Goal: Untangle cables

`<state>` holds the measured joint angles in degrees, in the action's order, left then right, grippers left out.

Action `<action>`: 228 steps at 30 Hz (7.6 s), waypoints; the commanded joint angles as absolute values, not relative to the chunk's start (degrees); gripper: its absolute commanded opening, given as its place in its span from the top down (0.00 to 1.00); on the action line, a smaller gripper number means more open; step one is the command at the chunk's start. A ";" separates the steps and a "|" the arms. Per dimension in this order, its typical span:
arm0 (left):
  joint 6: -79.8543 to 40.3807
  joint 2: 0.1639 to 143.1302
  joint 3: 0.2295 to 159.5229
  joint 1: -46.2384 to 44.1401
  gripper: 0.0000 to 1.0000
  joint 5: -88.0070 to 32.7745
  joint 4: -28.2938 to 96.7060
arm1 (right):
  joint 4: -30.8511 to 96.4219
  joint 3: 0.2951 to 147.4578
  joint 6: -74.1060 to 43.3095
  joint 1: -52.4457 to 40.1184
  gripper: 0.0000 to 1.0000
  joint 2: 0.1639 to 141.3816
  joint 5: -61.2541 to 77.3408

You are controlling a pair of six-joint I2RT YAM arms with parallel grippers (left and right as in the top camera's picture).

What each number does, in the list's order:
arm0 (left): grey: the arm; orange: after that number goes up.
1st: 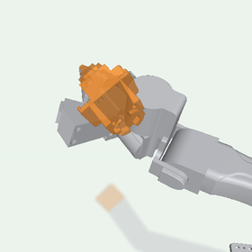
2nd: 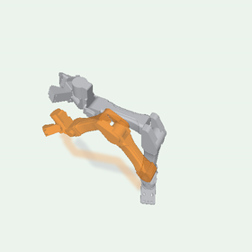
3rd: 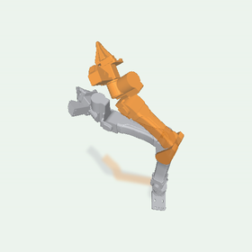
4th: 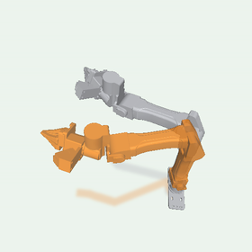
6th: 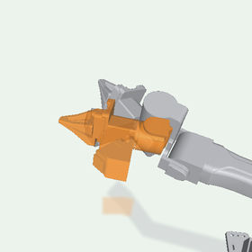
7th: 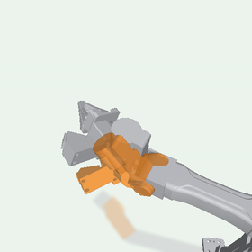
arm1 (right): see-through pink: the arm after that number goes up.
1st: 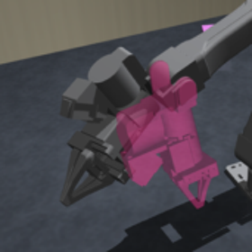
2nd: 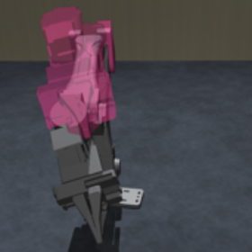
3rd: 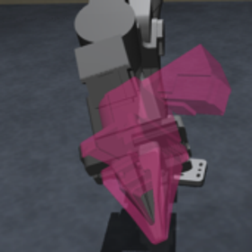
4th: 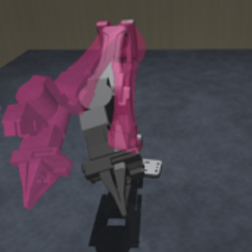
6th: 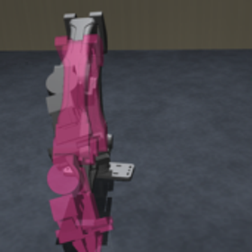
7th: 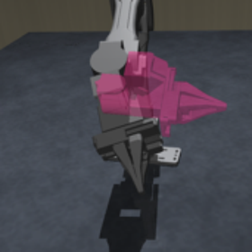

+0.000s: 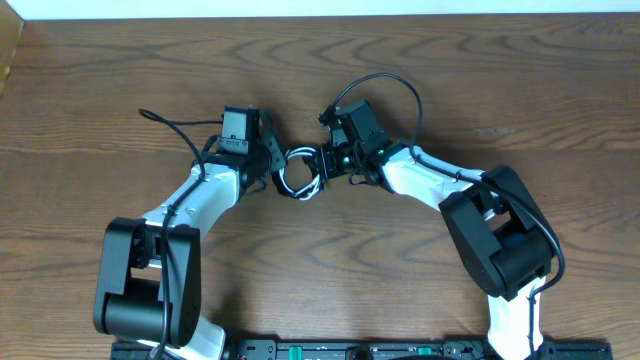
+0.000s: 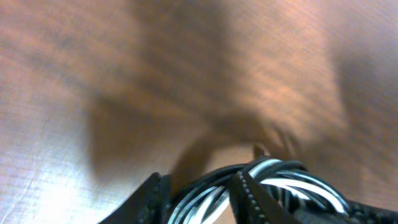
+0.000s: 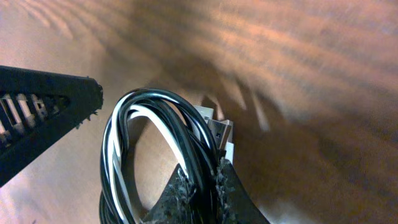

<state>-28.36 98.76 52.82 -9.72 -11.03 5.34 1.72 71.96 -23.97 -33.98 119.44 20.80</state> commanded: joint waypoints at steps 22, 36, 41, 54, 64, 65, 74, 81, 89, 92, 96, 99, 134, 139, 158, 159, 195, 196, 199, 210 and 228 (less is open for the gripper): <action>-20.36 98.74 53.17 -6.17 0.64 -11.60 4.69 | -11.18 72.31 -19.00 -31.86 0.99 118.41 34.30; -19.07 98.39 53.15 -6.09 0.93 -11.38 5.50 | -14.20 72.34 -19.77 -30.20 0.46 118.39 35.79; -12.53 96.84 53.15 -6.07 0.92 -15.81 5.23 | -17.76 72.34 -26.46 -24.12 0.43 118.39 46.19; -8.58 96.55 53.15 -6.07 0.93 -25.34 4.21 | -1.28 72.31 -27.16 -22.52 0.67 118.41 44.18; -8.60 96.55 53.15 -6.07 0.93 -26.61 4.21 | 1.61 72.31 -27.20 -30.59 0.94 118.41 29.74; -8.60 96.55 53.15 -6.07 0.93 -26.61 4.21 | 2.04 72.31 -27.18 -31.40 0.95 118.41 26.98; -8.64 96.55 53.15 -6.07 0.92 -26.59 4.25 | 4.89 72.31 -26.61 -35.31 0.99 118.41 7.62; -8.86 96.55 53.15 -6.07 0.93 -26.57 4.64 | 12.05 76.64 -24.56 -34.39 0.99 117.16 5.54; -8.86 96.55 53.15 -6.07 0.93 -26.57 4.64 | 21.67 83.35 -19.33 -34.65 0.89 116.99 0.93; -8.86 96.55 53.15 -6.07 0.93 -26.57 4.64 | 20.62 83.59 -19.05 -34.65 0.64 117.01 6.74; -8.86 96.55 53.15 -6.07 0.92 -26.57 4.64 | 19.92 83.57 -20.32 -34.98 0.58 117.19 7.07; -8.86 96.55 53.15 -6.07 0.92 -26.57 4.64 | 19.70 83.57 -20.29 -35.90 0.57 117.32 6.98; -8.86 96.55 53.15 -6.07 0.92 -26.57 5.02 | 16.86 79.55 -22.72 -41.74 0.80 119.22 -7.49; -8.86 96.55 53.15 -6.07 0.92 -26.57 5.02 | 16.97 79.44 -25.08 -41.95 0.76 120.84 -7.31; -8.82 96.55 53.15 -6.07 0.92 -26.55 5.06 | 23.40 79.55 -19.66 -37.52 0.99 114.76 -6.92; -8.82 96.55 53.15 -6.07 0.92 -26.55 5.06 | 25.36 79.53 -19.66 -37.26 0.99 114.91 -6.94; -8.84 96.55 53.15 -6.07 0.92 -26.57 5.06 | 17.85 79.50 -36.77 -37.32 0.99 121.38 8.54; -8.84 96.55 53.15 -6.07 0.92 -26.57 5.08 | 18.33 79.50 -35.97 -36.73 0.99 120.57 8.51; -8.84 96.55 53.15 -6.07 0.92 -26.57 5.08 | 19.64 79.50 -33.41 -35.38 0.99 118.32 8.51; -8.84 96.55 53.15 -6.07 0.92 -26.57 5.08 | 25.19 79.46 -31.00 -33.74 0.99 117.69 5.93; -8.82 96.62 53.08 -6.94 0.44 -26.55 5.58 | 23.90 78.94 -28.99 -37.47 0.99 118.21 -0.99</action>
<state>-9.30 97.91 52.80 -6.46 -26.63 5.45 25.08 79.66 -31.35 -36.42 118.21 0.80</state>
